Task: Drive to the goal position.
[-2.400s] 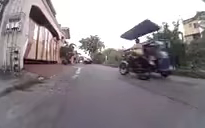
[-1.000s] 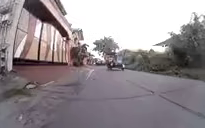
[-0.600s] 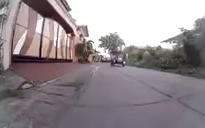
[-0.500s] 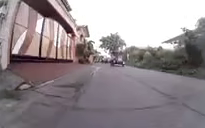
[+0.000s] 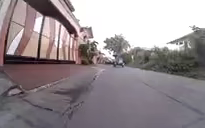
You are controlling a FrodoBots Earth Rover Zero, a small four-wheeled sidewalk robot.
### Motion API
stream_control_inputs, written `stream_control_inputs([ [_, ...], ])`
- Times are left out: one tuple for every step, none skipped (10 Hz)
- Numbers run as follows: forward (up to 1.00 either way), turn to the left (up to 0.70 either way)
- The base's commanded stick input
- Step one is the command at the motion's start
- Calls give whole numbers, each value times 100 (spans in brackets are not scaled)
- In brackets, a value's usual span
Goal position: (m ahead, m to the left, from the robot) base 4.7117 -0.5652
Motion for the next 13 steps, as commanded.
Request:
stream_control_inputs([
  [100, 0],
  [100, 0],
  [100, 0],
  [100, 0],
  [100, 0],
  [100, 7],
  [100, 32],
  [100, 39],
  [100, 40],
  [100, 40],
  [100, 40],
  [100, 31],
  [100, 6],
])
